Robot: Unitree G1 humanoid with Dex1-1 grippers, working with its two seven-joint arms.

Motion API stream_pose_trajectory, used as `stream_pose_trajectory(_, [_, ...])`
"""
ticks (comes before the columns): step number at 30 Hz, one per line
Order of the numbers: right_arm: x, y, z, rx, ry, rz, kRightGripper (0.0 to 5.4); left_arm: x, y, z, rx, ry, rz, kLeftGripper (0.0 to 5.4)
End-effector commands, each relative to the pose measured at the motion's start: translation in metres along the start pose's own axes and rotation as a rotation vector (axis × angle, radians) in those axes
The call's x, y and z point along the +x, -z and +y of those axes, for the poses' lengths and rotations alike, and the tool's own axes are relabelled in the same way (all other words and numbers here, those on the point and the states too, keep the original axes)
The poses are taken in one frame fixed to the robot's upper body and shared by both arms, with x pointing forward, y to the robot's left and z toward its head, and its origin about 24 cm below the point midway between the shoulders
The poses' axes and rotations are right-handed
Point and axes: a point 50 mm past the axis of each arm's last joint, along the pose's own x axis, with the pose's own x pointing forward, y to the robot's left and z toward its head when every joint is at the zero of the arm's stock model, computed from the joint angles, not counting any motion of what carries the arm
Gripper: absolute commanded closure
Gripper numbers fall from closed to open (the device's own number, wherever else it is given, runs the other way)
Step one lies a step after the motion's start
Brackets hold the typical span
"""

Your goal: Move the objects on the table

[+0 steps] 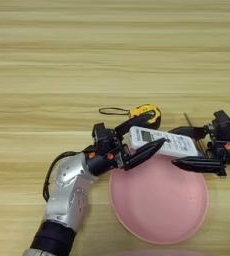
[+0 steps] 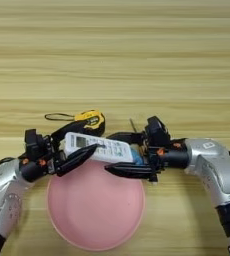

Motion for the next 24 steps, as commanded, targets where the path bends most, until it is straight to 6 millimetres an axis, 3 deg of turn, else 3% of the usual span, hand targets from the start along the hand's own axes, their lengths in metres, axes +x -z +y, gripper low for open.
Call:
stream_pose_trajectory(1, [0.0041, -0.0093, 0.0002, -0.035, -0.027, -0.016, 0.18, 0.0001, 0.0002, 0.0021, 0.012, -0.004, 0.016, 2.30])
stream_pose_trajectory(24, [0.0034, -0.0098, 0.0019, -0.039, -0.017, -0.016, 0.00, -0.0017, 0.0016, 0.0007, 0.011, 0.004, 0.040, 2.37])
